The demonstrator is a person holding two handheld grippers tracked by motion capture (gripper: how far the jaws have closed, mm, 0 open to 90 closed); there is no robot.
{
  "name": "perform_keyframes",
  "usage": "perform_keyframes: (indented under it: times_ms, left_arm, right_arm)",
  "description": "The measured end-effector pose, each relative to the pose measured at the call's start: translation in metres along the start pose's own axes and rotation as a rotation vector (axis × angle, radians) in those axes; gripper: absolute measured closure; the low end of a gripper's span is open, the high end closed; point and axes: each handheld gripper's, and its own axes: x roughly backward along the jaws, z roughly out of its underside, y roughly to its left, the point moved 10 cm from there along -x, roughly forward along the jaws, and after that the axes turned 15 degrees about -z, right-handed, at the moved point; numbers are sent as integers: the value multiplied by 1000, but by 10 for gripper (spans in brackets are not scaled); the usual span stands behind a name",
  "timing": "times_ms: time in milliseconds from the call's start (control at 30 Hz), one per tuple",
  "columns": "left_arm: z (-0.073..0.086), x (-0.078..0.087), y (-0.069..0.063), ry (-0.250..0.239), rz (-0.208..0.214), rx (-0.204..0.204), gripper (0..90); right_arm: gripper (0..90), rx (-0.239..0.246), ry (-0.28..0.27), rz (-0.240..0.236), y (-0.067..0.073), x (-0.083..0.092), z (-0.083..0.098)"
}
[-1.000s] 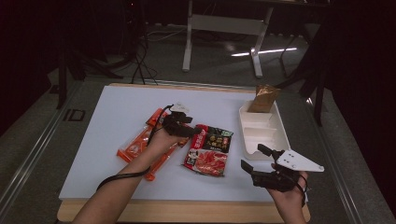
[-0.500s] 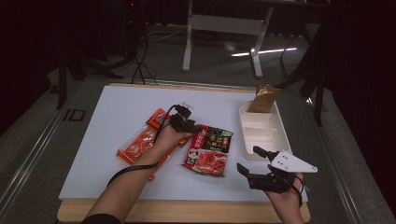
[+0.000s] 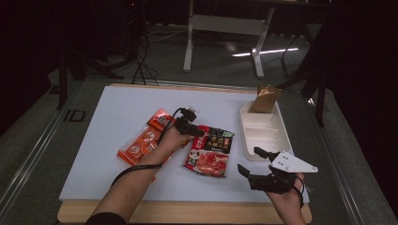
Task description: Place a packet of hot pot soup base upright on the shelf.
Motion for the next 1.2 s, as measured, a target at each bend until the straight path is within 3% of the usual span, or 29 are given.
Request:
perform_keyframes:
  times_ms: [100,167,200,233,333,400,567,967,1200]
  left_arm:
    - [-1,0,0,36,-45,-17,621]
    - [-1,0,-3,44,-45,-25,710]
    - [0,0,-6,61,-58,-22,710]
    - [-1,0,-7,63,-65,-26,763]
    - [-3,1,-9,58,-78,-20,810]
    - [-4,2,-11,38,-77,-29,838]
    - [-11,10,-17,-21,-44,-1,867]
    - [-19,49,-23,-132,-6,23,872]
    - [-23,74,-34,-202,-6,-6,873]
  right_arm:
    - [176,-6,8,-1,-1,-1,2]
    - [176,-7,11,0,-1,-2,2]
    - [176,-7,13,3,-1,-2,2]
    - [176,-8,14,2,-1,-2,3]
    - [176,-8,13,3,-2,-1,2]
    - [176,-7,10,16,-4,-1,2]
    - [175,-17,5,23,-6,1,2]
    - [125,-47,-32,50,-14,6,-3]
    - [105,-45,-43,66,-16,11,-4]
